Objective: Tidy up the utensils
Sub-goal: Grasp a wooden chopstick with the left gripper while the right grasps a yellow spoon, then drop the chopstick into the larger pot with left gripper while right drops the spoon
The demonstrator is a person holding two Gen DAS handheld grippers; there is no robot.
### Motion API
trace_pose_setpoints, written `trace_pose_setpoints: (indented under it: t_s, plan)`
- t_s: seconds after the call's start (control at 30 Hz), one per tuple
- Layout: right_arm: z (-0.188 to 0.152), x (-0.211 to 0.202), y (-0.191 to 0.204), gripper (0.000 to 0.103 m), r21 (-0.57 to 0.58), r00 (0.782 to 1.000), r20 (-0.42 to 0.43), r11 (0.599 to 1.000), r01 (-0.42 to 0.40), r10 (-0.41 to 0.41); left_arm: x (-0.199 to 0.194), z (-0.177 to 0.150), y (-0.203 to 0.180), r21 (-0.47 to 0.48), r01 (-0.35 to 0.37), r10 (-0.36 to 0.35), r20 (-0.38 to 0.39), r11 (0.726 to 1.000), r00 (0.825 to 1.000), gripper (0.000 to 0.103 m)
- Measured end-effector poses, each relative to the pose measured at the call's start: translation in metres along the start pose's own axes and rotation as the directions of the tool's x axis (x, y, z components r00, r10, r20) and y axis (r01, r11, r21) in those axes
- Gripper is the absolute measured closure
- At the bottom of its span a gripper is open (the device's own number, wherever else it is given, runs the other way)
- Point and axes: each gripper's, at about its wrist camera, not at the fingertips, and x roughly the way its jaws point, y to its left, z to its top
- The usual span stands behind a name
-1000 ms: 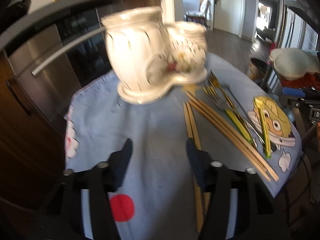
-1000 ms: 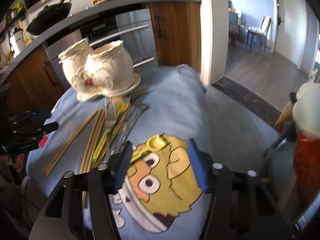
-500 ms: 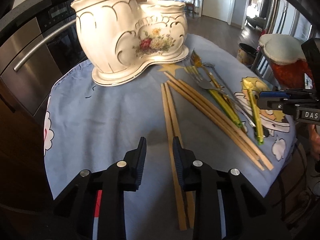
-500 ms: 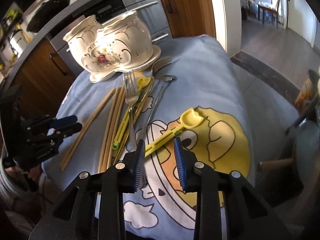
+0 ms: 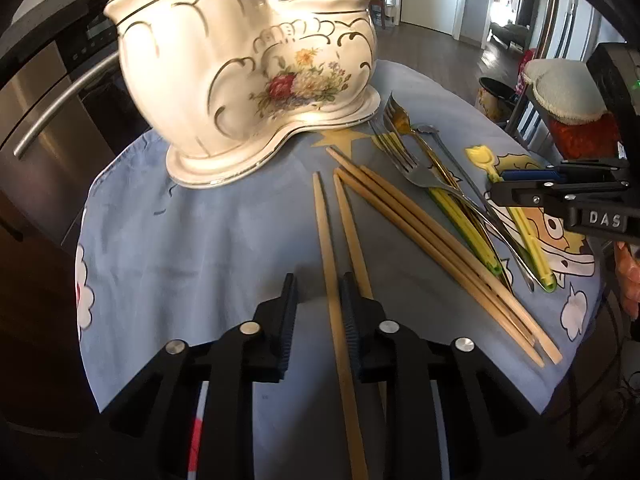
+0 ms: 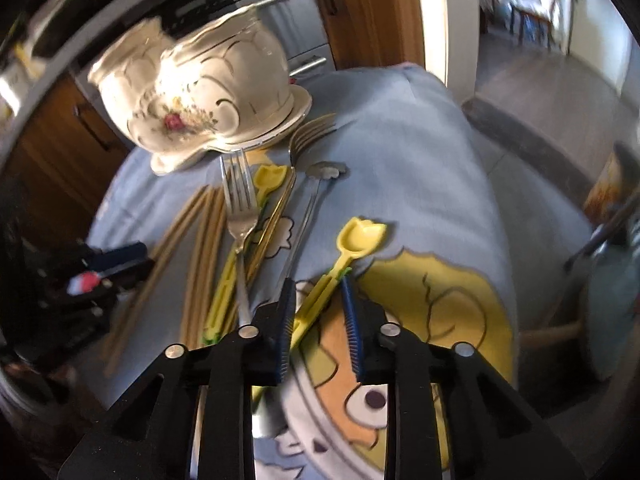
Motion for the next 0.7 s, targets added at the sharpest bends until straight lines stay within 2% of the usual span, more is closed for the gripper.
trace_pose_setpoints:
  t_s: [0.03,0.07,0.1,0.23,0.43,0.53,0.63,0.7]
  plan:
    - [0.001,0.001,0.0,0.084,-0.008,1.0,0.002,1.0,0.0,0.0,0.0,0.001,0.0,0.0,-0.003,0.003,-0.002,1.0,1.0,0.095]
    - [0.001,0.001,-0.001,0.088,-0.011,1.0,0.003,1.0,-0.001,0.001,0.001,0.002,0.002,-0.001,-0.014,0.014,-0.004,1.0,1.0,0.097]
    - [0.001,0.001,-0.002,0.092,-0.011,1.0,0.002,1.0,-0.007,0.007,0.001,0.002,0.004,-0.005,-0.017,0.017,-0.003,1.0,1.0,0.097]
    - [-0.004,-0.005,-0.003,0.092,-0.024,0.999,0.024,0.999,-0.026,0.027,-0.002,-0.003,0.011,-0.014,0.0,0.001,0.013,1.0,1.0,0.097]
    - [0.001,-0.028,0.006,0.092,-0.07,0.985,0.143,0.994,-0.084,0.094,-0.028,-0.015,0.029,-0.036,0.038,-0.034,0.114,0.999,0.993,0.097]
    - [0.009,-0.046,0.011,0.092,-0.103,0.961,0.238,0.988,-0.118,0.14,-0.058,-0.018,0.035,-0.036,0.047,-0.039,0.196,0.998,0.98,0.097]
    - [0.025,-0.062,0.021,0.092,-0.123,0.929,0.327,0.982,-0.142,0.176,-0.092,-0.011,0.042,-0.036,0.042,-0.029,0.3,0.998,0.954,0.097]
    - [0.038,-0.07,0.023,0.092,-0.129,0.902,0.387,0.98,-0.154,0.192,-0.111,-0.001,0.045,-0.042,0.036,-0.018,0.369,0.998,0.929,0.097]
